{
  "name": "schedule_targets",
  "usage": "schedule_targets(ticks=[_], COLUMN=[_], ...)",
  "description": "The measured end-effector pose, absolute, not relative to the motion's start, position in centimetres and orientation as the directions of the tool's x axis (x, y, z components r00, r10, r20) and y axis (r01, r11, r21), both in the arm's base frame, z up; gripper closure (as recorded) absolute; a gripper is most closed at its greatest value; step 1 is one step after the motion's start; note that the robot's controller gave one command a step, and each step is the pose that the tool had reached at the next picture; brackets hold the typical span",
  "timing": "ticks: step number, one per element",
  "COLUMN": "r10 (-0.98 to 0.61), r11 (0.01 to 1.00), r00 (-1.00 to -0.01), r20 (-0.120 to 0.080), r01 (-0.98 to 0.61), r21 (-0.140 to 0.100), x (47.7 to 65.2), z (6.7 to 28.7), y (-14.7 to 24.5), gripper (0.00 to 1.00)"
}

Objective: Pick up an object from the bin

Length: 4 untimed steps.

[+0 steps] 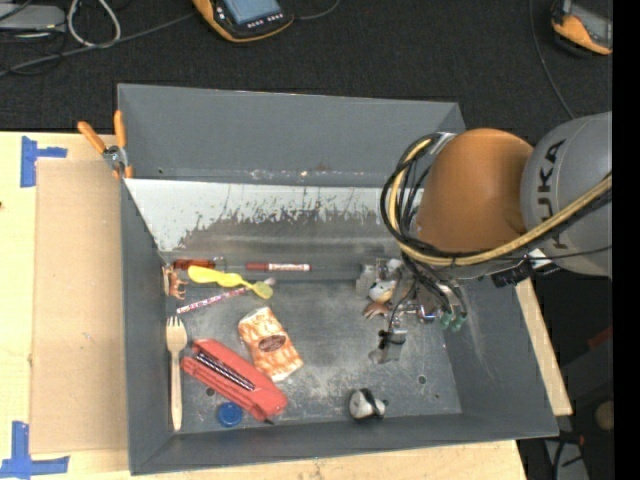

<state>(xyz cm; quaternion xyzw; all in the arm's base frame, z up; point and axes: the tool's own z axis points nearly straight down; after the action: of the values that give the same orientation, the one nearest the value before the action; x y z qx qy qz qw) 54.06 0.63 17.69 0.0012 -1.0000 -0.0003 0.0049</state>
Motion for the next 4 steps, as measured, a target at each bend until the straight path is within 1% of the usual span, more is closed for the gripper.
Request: schedule_targets(ticks=[1,2,3,4], r10=[-0.002,0.129,0.112,0.013], r11=[1.000,0.992,0.994,1.000], r00=[-1.000,-0.992,-0.994,-1.000], r20=[0.001,0.002,-0.010,0.004], r01=[-0.002,0.129,0.112,0.013], r21=[0.001,0.002,-0.001,0.004], x=[54.2,55.1,57.8,58.8], z=[18.1,11.9,13.5,12.3], y=[0.6,-3.8,-10.6,-12.3], gripper=[0.00,0.00,0.00,0.00])
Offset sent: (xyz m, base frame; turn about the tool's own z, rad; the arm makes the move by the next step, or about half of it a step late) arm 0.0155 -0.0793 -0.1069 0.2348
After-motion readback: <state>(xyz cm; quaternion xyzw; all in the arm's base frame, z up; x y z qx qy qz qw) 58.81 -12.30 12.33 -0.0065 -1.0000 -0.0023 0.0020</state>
